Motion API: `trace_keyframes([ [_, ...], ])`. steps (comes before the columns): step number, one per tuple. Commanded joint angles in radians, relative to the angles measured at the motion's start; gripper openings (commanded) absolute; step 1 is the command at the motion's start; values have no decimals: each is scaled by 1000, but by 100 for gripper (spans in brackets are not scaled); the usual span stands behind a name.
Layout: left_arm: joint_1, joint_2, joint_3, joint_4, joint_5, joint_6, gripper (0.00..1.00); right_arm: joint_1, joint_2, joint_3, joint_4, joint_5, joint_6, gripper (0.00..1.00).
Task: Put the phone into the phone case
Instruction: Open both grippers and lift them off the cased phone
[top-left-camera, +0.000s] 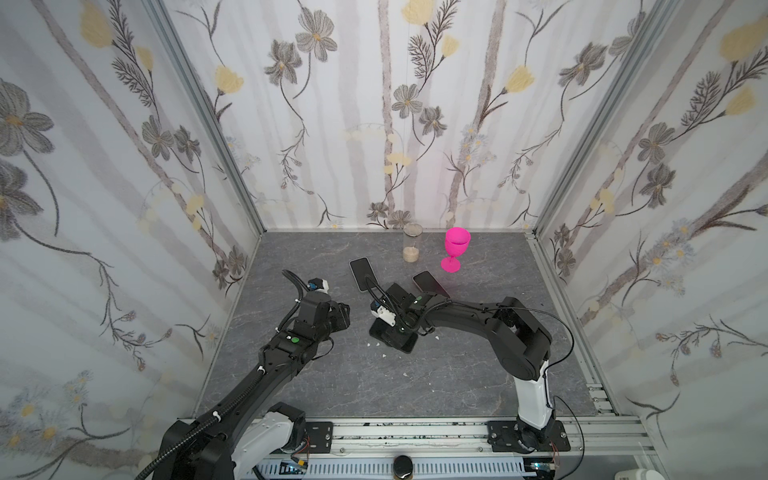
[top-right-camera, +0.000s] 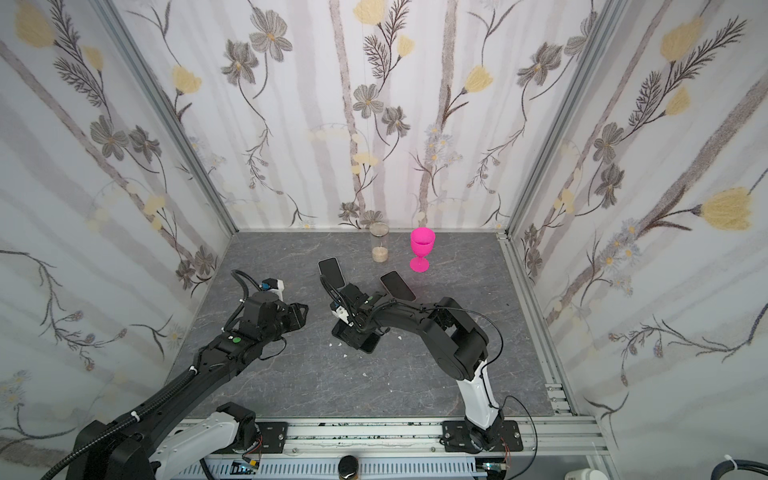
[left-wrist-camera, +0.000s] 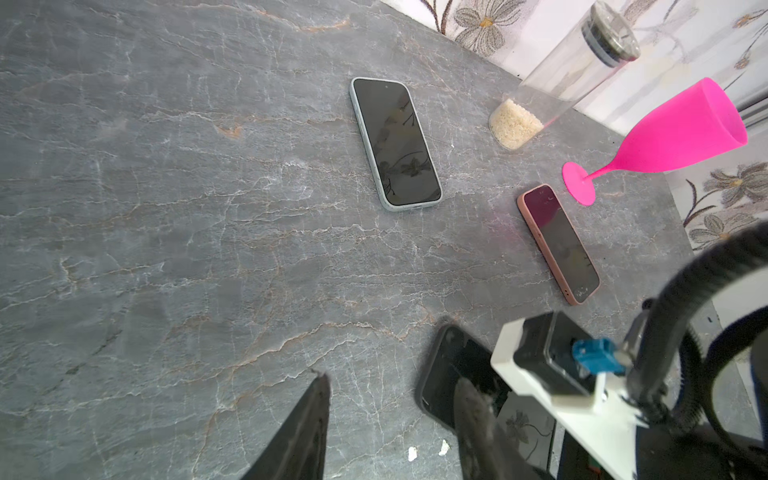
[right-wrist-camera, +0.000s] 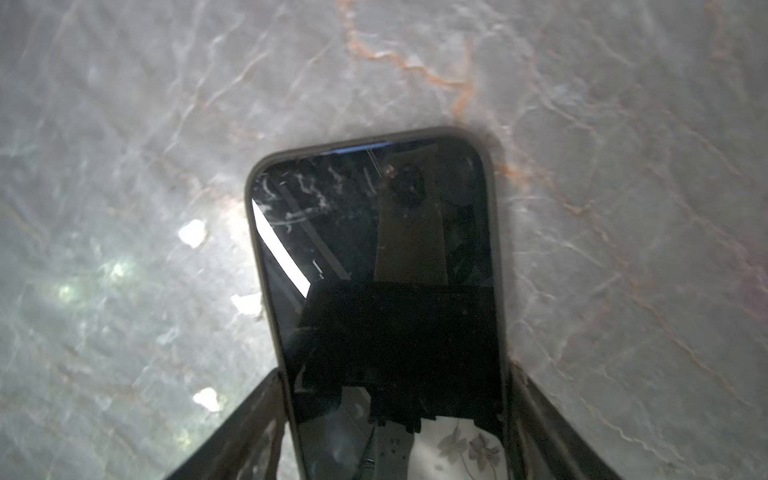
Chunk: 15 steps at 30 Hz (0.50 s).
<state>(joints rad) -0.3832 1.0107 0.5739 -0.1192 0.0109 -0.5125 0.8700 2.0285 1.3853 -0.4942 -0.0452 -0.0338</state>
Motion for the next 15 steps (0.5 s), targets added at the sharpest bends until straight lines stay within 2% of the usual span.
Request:
trace_keyframes([
  [1,3,4,-12,66,-27,-31,48,-14,19,24,-54,132,216,67],
  [6,3,14,-30,157,-72,-68,50,-12,17,40,-59,194,548,69],
  [9,3,29,-39,225,-102,-91,50,0,22,41,-46,212,671,73],
  [13,4,54,-43,299,-134,-104,50,4,38,54,-30,207,739,78],
  [15,4,67,-43,337,-145,-92,50,7,27,68,-33,221,740,86],
])
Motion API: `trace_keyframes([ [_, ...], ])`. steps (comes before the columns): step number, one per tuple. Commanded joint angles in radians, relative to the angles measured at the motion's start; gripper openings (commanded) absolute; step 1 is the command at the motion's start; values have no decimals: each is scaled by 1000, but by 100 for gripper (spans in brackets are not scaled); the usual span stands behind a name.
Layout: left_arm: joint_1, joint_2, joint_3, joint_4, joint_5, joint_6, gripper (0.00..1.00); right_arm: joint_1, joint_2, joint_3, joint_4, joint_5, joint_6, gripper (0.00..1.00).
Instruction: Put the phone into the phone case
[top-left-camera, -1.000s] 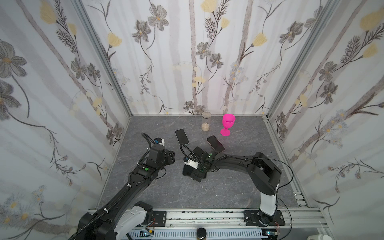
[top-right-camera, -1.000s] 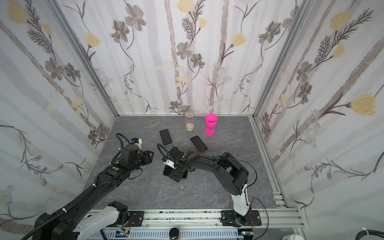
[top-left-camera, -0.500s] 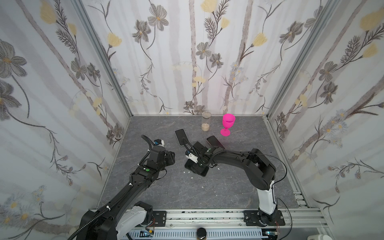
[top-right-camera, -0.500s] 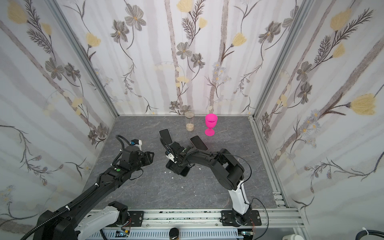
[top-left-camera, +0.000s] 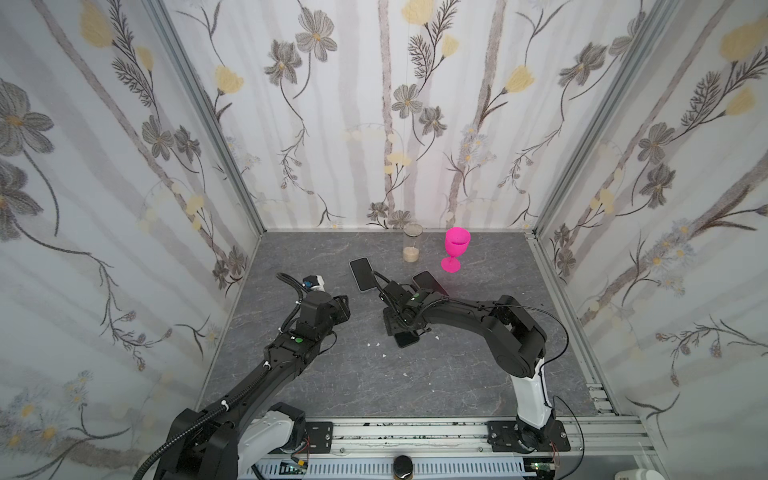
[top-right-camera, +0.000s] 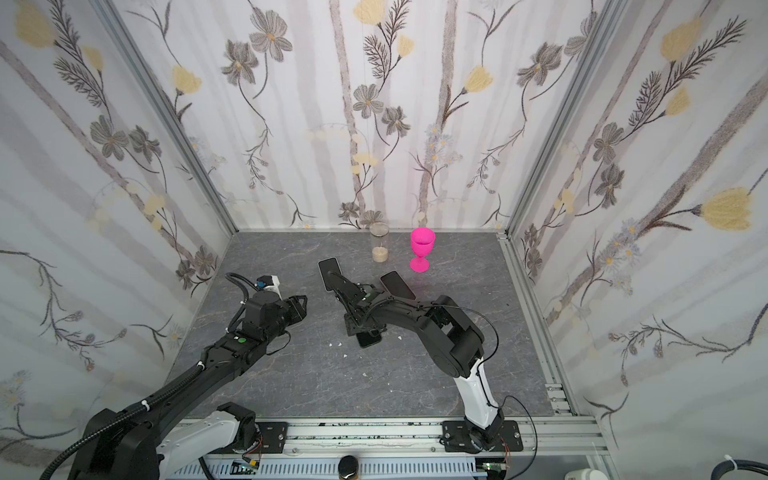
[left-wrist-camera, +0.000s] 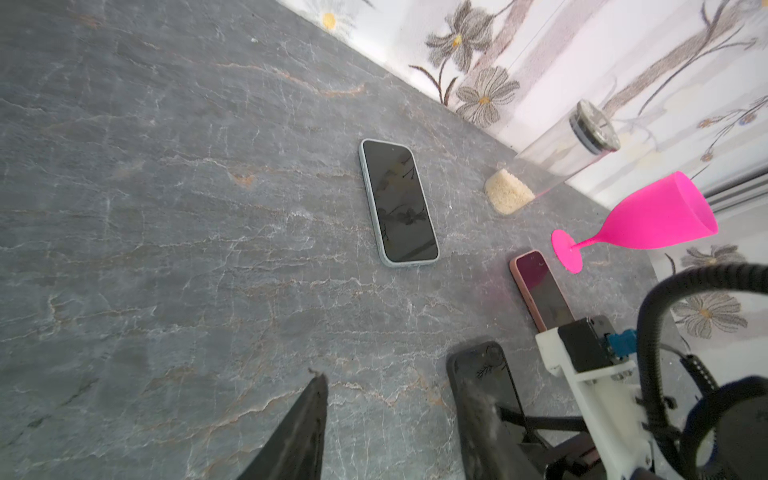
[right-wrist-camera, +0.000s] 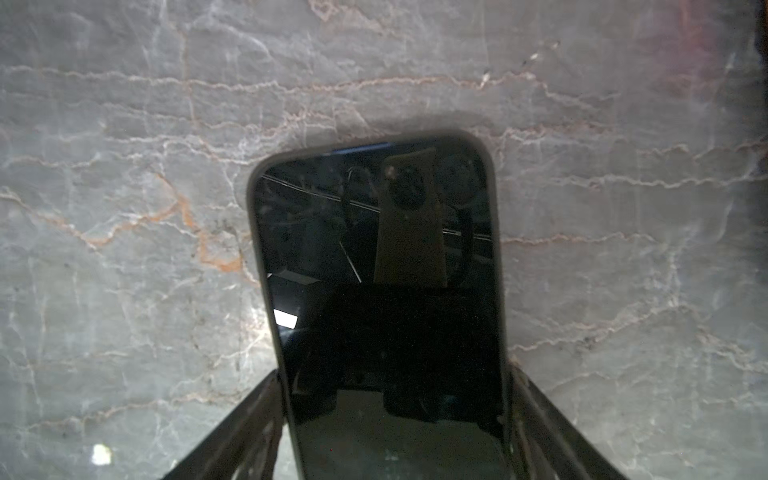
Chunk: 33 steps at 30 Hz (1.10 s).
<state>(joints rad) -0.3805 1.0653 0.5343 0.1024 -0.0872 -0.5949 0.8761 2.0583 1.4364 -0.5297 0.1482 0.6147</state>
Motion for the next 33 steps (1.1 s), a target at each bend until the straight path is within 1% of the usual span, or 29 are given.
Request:
trace_keyframes([
  [1,3,17,-3,130,-53,1,51,3,-13,23,-3,39,90,90],
  [3,5,25,-3,170,-81,28,53,3,-49,37,-16,67,84,96],
  [5,8,35,-4,210,-117,66,57,0,-94,48,-26,99,76,100],
  [7,19,47,-2,252,-168,122,63,-10,-153,53,-37,123,65,100],
  [8,28,51,2,268,-185,149,64,-18,-181,53,-42,139,58,100],
  [11,54,67,-1,329,-295,242,69,-49,-277,58,-99,252,28,100],
  [13,71,82,-37,425,-401,318,75,-146,-369,16,-103,362,4,100],
  [14,88,95,-62,478,-432,340,79,-189,-410,-26,-69,412,-14,100],
  [15,112,113,-90,542,-442,362,82,-242,-488,-106,22,455,-63,100],
  [17,155,156,-138,645,-439,389,84,-327,-631,-328,296,528,-226,100],
  [18,176,180,-156,689,-428,402,84,-364,-704,-479,507,563,-347,100],
  [19,195,209,-173,733,-410,417,84,-400,-769,-646,765,580,-467,100],
  [20,210,238,-189,777,-391,431,85,-430,-812,-800,983,583,-555,100],
  [21,228,269,-206,825,-358,446,86,-470,-842,-945,1218,565,-626,100],
  [22,248,299,-206,843,-314,456,87,-514,-853,-1057,1399,521,-660,100],
  [23,259,329,-212,875,-277,471,87,-556,-847,-1120,1494,466,-661,100],
  [24,267,363,-224,930,-232,500,88,-601,-828,-1160,1544,400,-651,100],
  [25,272,371,-203,886,-213,506,88,-633,-798,-1177,1569,347,-655,100],
  [26,277,382,-194,897,-189,523,88,-643,-765,-1179,1569,326,-671,100],
  [27,282,393,-196,923,-183,540,89,-658,-717,-1192,1634,284,-683,100],
  [29,297,390,-222,988,-171,547,89,-685,-623,-1231,1785,162,-711,100],
  [30,309,403,-278,1118,-138,555,90,-697,-618,-1224,1782,183,-691,100],
  [31,330,445,-333,1245,-100,547,91,-739,-641,-1216,1712,109,-657,100],
  [32,342,497,-369,1352,-81,536,91,-786,-641,-1232,1739,-5,-632,100],
  [33,352,552,-397,1490,-59,538,94,-830,-604,-1271,1844,-77,-614,100],
])
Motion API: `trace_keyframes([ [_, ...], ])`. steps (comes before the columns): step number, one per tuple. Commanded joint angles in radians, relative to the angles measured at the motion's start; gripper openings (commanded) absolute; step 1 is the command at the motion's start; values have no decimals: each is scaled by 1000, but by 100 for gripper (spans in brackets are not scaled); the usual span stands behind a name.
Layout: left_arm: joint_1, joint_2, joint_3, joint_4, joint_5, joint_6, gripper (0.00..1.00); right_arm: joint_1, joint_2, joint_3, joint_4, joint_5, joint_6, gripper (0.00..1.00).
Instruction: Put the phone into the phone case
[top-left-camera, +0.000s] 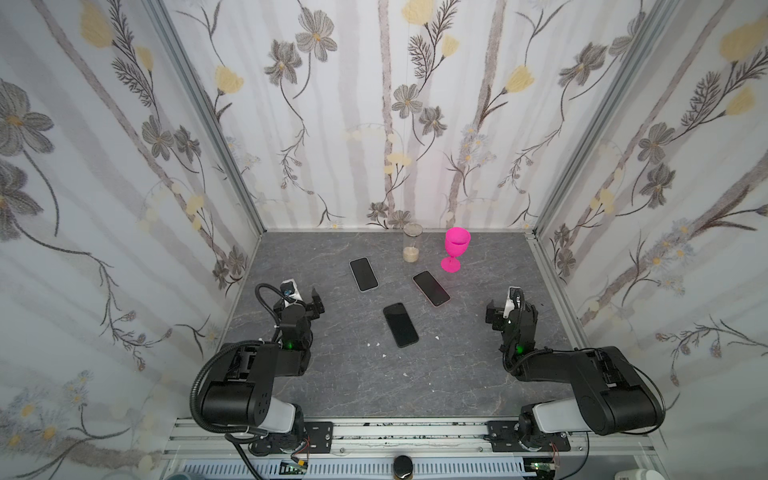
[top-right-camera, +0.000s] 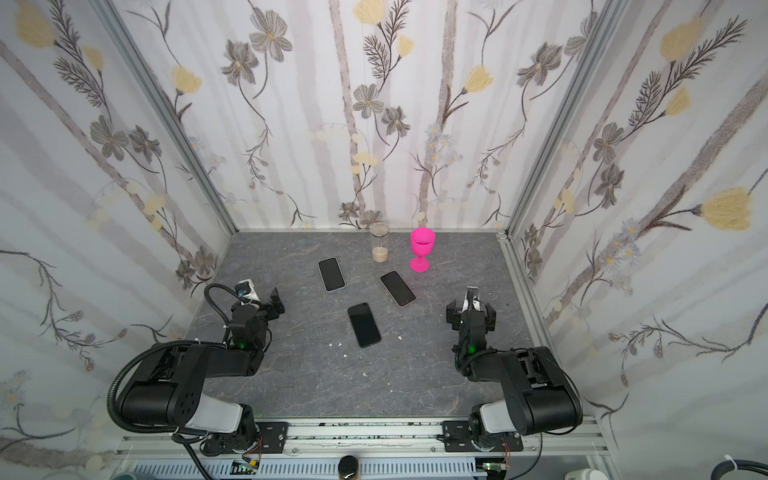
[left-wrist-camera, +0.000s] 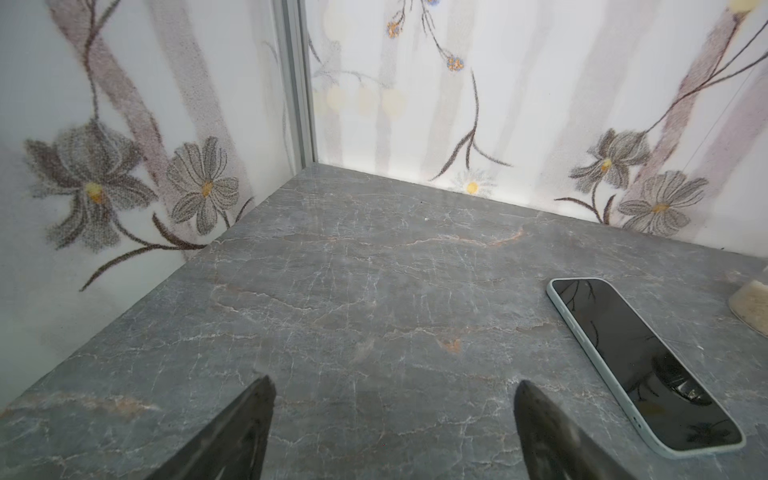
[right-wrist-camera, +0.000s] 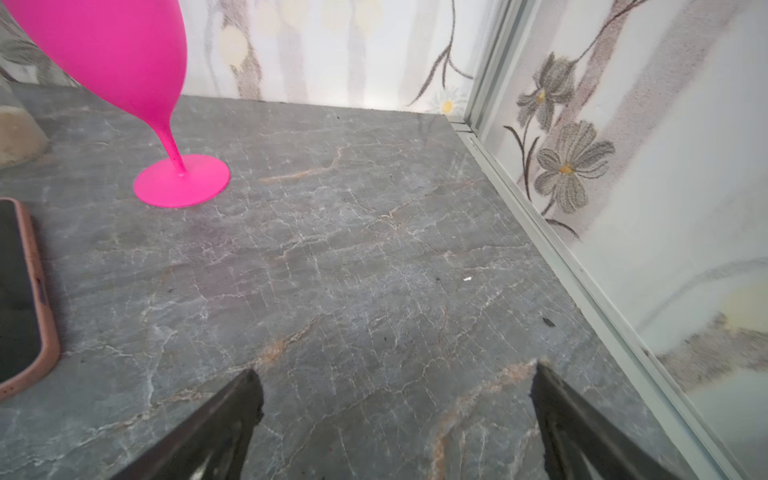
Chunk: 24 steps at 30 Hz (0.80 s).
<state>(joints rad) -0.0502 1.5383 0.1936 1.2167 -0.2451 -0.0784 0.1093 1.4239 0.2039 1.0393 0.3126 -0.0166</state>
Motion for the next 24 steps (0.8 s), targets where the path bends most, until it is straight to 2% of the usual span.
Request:
trace_keyframes([
  [1,27,51,-57,314,113,10,94,-84,96,-75,434,-258,38,100],
  [2,27,27,-33,232,67,-5,96,-93,101,-84,456,-253,54,100],
  [3,26,48,-5,217,-13,-33,100,-97,64,-55,330,-217,61,100],
  [4,16,47,11,184,-24,-19,100,-95,55,7,193,-123,103,100],
  [5,10,41,32,139,-31,-14,100,-89,73,0,243,-122,91,100],
  [6,-1,51,28,165,-46,-2,100,-79,91,-23,323,-96,82,100],
  [9,-10,54,31,169,-62,4,100,-76,68,-19,274,-63,98,100],
  [24,-22,52,26,171,-77,12,100,-71,83,-29,320,-56,87,100],
])
